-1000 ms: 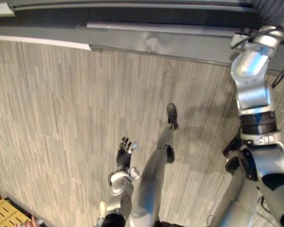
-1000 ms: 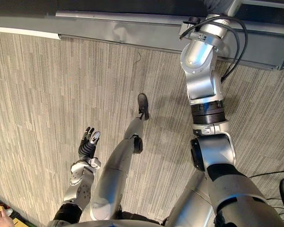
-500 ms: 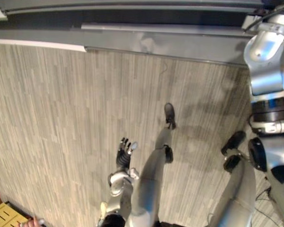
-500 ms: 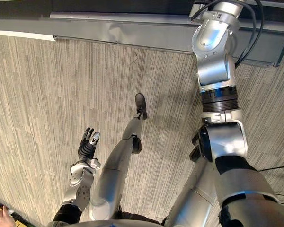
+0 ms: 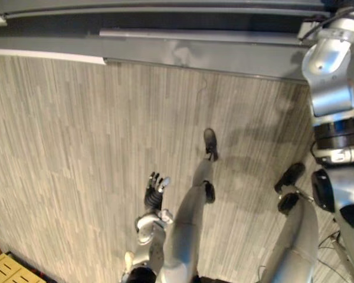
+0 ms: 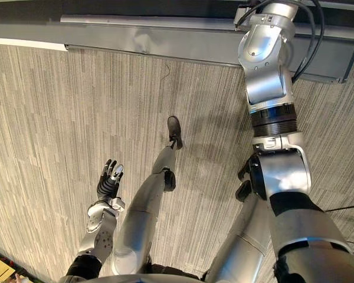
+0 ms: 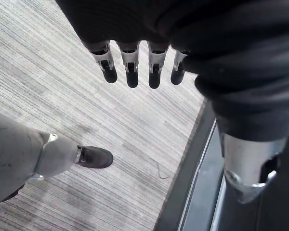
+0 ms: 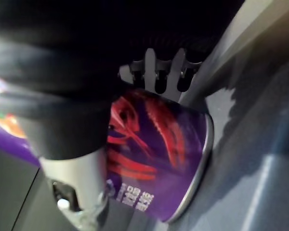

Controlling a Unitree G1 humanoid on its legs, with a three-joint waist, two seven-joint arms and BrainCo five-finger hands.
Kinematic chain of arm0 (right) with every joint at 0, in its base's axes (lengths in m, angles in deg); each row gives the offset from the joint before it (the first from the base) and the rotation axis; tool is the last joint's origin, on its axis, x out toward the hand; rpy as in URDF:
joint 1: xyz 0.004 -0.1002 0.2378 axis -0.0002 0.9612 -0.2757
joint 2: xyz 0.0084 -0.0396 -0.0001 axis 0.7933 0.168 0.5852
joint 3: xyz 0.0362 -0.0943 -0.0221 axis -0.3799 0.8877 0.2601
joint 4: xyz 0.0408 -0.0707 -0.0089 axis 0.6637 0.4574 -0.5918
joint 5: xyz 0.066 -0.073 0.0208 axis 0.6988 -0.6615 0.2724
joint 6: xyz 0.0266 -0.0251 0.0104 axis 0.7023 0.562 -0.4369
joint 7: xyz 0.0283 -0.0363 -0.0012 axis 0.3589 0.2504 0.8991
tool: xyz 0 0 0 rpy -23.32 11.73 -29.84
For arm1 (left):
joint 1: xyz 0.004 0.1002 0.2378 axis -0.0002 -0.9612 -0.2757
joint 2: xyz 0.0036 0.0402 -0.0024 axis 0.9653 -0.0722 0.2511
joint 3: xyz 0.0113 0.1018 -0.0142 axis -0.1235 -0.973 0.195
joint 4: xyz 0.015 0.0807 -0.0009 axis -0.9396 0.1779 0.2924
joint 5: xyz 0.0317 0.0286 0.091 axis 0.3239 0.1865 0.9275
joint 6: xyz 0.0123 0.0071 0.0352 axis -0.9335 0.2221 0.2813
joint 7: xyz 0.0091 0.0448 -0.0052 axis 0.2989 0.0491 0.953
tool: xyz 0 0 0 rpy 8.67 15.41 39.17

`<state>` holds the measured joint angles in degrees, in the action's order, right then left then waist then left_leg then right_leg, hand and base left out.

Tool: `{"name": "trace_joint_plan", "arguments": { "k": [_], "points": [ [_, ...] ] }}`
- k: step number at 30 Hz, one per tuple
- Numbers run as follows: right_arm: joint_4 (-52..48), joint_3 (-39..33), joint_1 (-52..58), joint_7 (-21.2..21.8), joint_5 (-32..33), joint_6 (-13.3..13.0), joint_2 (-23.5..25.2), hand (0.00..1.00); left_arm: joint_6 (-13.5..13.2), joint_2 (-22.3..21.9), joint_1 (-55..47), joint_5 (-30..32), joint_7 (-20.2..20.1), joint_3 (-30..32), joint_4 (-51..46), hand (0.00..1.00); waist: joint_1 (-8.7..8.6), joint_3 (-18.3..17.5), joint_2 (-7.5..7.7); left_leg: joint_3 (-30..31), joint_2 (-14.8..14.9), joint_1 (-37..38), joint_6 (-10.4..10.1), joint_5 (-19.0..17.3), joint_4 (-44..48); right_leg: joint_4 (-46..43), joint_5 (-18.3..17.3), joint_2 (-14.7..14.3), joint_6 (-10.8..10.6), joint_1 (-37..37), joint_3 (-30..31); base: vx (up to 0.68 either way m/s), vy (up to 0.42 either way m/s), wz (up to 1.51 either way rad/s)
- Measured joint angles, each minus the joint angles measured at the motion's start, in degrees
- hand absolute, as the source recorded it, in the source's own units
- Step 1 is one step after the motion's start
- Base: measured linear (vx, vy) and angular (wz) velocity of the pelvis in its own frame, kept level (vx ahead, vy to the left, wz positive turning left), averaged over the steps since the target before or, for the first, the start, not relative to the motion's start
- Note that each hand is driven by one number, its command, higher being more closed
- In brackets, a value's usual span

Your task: Put the gum and the chips on the shelf.

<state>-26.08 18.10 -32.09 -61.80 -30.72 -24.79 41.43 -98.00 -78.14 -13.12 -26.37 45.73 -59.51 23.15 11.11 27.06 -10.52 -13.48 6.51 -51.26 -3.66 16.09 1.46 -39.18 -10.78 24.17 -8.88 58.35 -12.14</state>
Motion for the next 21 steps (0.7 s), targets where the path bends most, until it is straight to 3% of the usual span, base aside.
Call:
{"name": "trace_joint_plan", "arguments": {
  "k": [5, 8, 11, 14, 19, 21],
  "points": [
    [-3.83, -0.99, 10.95, -1.4, 0.08, -1.2, 6.99, 0.0, 0.05, -1.41, 0.02, 0.14, 0.43, 0.73, 0.33, 0.0, -0.92, -0.17, 0.38, 0.23, 0.57, 3.54, -0.53, -0.63, 0.21, 1.35, -0.01, -0.47, 0.01, -4.65, -0.92, 0.0, -0.018, -0.04],
    [-6.75, -1.04, 21.58, -2.41, 0.57, -3.23, 14.49, 0.0, 0.09, -1.74, 0.02, 0.57, 0.82, 2.61, 2.43, 0.0, -1.89, -1.31, 2.84, 0.13, 1.37, 5.94, -1.09, -2.5, 1.49, 2.48, -0.03, -1.14, 0.05, -7.95, -1.45, -0.01, -0.031, -0.12],
    [-6.8, -1.16, 32.03, -2.95, 2.97, -3.83, 19.07, 0.0, 0.62, -1.78, -0.03, 1.25, 1.5, 2.62, 5.67, 0.0, -3.02, -1.98, 4.25, 0.46, 1.89, 9.55, -1.11, -3.98, 2.84, 3.72, -0.06, -1.43, 0.07, -13.57, -3.02, 0.0, -0.01, -0.03],
    [-6.63, -0.79, 41.31, -2.25, 4.32, -4.12, 22.39, 0.0, 1.07, -1.77, -0.24, 3.24, 1.62, 3.16, 7.45, 0.0, -3.18, -2.74, 5.78, 0.55, 2.3, 13.64, -1.25, -4.74, 2.91, 4.85, -0.25, -1.91, 0.31, -18.18, -3.47, 0.01, -0.033, -0.08],
    [-5.15, 1.72, 51.53, 0.42, 4.95, -5.84, 22.79, 0.0, 1.57, -1.74, -0.71, 5.65, 1.75, 5.1, 12.21, 0.0, -4.29, -3.83, 7.78, 0.27, 2.88, 20.08, -1.23, -5.68, 2.68, 6.22, -0.92, -2.42, 0.5, -25.51, -4.66, 0.02, -0.065, -0.03],
    [-2.08, 2.57, 56.36, 2.58, 4.92, -6.95, 23.34, 0.0, 1.83, -1.65, -1.64, 6.39, 2.0, 6.69, 15.75, 0.0, -4.93, -5.78, 9.78, 0.17, 3.17, 23.42, -1.56, -6.23, 2.54, 7.5, -1.46, -2.89, 0.38, -29.38, -5.26, 0.04, -0.086, -0.03]
  ]
}}
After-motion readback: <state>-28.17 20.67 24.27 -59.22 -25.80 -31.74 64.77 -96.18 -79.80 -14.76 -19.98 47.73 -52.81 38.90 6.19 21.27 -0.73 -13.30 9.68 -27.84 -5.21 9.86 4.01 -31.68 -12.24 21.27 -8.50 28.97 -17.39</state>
